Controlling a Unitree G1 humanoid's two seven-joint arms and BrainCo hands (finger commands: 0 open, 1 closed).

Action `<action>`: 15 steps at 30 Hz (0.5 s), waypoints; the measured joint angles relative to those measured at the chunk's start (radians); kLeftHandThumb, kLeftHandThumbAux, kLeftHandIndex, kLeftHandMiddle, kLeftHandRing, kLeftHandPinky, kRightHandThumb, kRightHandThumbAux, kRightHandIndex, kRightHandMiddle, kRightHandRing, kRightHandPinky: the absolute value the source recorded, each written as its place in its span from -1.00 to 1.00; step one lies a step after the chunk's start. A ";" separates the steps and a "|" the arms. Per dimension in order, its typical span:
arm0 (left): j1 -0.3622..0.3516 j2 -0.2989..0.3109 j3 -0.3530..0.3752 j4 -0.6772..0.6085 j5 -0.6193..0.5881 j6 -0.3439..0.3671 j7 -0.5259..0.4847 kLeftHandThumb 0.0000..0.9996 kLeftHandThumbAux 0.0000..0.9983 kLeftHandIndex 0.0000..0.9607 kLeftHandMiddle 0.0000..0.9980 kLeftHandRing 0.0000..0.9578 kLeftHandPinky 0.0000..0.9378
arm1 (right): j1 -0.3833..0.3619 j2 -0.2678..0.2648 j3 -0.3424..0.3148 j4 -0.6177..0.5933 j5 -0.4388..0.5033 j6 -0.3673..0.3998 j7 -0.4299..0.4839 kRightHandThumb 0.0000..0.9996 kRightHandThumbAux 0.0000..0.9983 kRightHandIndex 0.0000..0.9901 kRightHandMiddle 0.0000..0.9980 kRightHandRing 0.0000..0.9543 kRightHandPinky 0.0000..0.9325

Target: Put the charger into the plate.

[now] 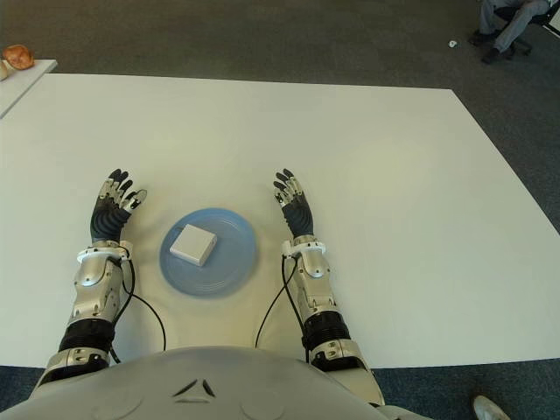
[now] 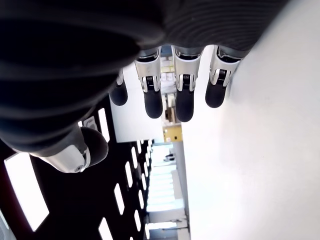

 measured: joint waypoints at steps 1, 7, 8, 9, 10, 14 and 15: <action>0.000 -0.001 0.000 0.004 -0.006 -0.002 -0.005 -1.00 0.41 -1.00 -0.99 -1.00 -1.00 | -0.003 0.000 -0.001 0.004 0.000 -0.001 0.001 -1.00 0.00 -0.93 -0.71 -0.72 -0.76; -0.008 -0.005 -0.007 0.036 -0.011 -0.017 -0.019 -1.00 0.42 -1.00 -1.00 -1.00 -1.00 | -0.021 0.000 -0.010 0.033 0.003 -0.017 0.007 -1.00 0.00 -0.93 -0.71 -0.72 -0.76; -0.010 -0.006 -0.007 0.043 -0.011 -0.019 -0.019 -1.00 0.43 -1.00 -1.00 -1.00 -1.00 | -0.023 0.001 -0.012 0.038 0.004 -0.020 0.008 -1.00 0.00 -0.93 -0.71 -0.73 -0.76; -0.014 -0.006 -0.007 0.055 -0.011 -0.023 -0.019 -1.00 0.43 -1.00 -1.00 -1.00 -1.00 | -0.026 0.001 -0.014 0.045 0.004 -0.025 0.009 -1.00 0.00 -0.93 -0.71 -0.73 -0.76; -0.021 -0.007 -0.008 0.067 -0.010 -0.031 -0.019 -1.00 0.44 -1.00 -1.00 -1.00 -1.00 | -0.030 0.001 -0.017 0.053 0.005 -0.030 0.010 -1.00 0.00 -0.93 -0.71 -0.73 -0.76; -0.049 -0.005 -0.010 0.132 -0.005 -0.064 -0.024 -1.00 0.43 -1.00 -1.00 -1.00 -1.00 | -0.050 0.001 -0.023 0.086 0.005 -0.047 0.011 -1.00 0.01 -0.93 -0.73 -0.75 -0.78; -0.057 -0.003 -0.011 0.148 -0.004 -0.074 -0.027 -1.00 0.43 -1.00 -1.00 -1.00 -1.00 | -0.054 0.001 -0.024 0.094 0.005 -0.053 0.011 -1.00 0.01 -0.93 -0.73 -0.75 -0.78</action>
